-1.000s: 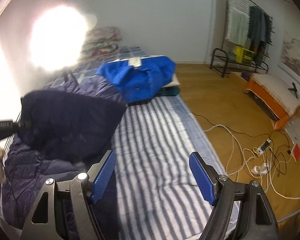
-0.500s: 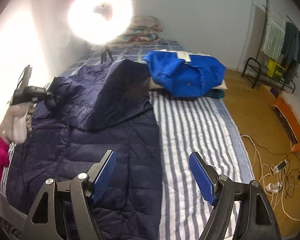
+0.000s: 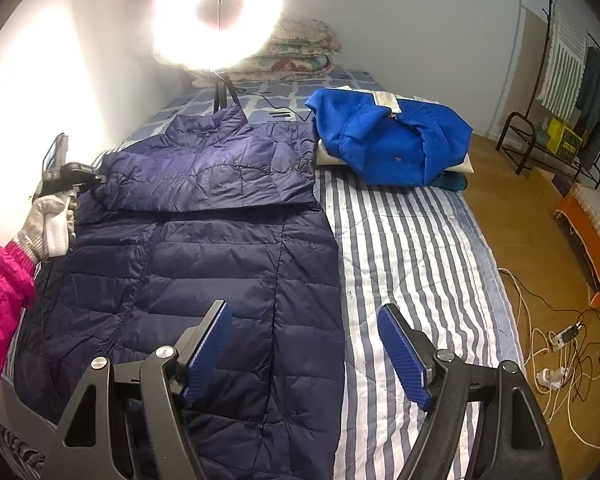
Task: Fold large clothes
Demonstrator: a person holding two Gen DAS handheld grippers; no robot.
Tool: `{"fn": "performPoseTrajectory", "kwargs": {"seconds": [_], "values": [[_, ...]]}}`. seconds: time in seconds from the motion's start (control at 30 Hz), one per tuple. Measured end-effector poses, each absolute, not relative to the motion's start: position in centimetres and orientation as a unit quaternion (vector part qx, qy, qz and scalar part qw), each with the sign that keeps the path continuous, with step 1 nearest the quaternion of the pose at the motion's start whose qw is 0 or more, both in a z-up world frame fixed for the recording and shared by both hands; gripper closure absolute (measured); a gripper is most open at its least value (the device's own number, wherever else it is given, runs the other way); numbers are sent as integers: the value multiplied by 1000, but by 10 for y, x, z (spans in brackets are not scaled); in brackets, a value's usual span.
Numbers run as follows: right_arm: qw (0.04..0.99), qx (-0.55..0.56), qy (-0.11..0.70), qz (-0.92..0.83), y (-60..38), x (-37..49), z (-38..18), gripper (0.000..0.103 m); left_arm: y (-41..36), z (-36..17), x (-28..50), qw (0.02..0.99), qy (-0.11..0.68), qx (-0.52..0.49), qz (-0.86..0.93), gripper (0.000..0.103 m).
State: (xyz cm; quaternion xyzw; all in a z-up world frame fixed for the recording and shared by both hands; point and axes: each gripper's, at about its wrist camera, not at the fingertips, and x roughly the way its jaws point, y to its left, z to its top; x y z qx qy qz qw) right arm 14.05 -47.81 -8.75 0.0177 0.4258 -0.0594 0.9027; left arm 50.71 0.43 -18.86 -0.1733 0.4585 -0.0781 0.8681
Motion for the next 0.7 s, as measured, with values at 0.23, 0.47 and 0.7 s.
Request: {"fn": "performPoseTrajectory", "kwargs": {"seconds": [0.23,0.47,0.7], "values": [[902,16,427,-61,-477,140,-88,25,1,-196,518,877,471,-95,-6,69],[906,20,419,-64,-482,137,-83,25,26,-176,498,884,459,-88,29,55],[915,20,395,-77,-491,124,-70,25,50,-120,448,892,443,-92,-6,55]]}}
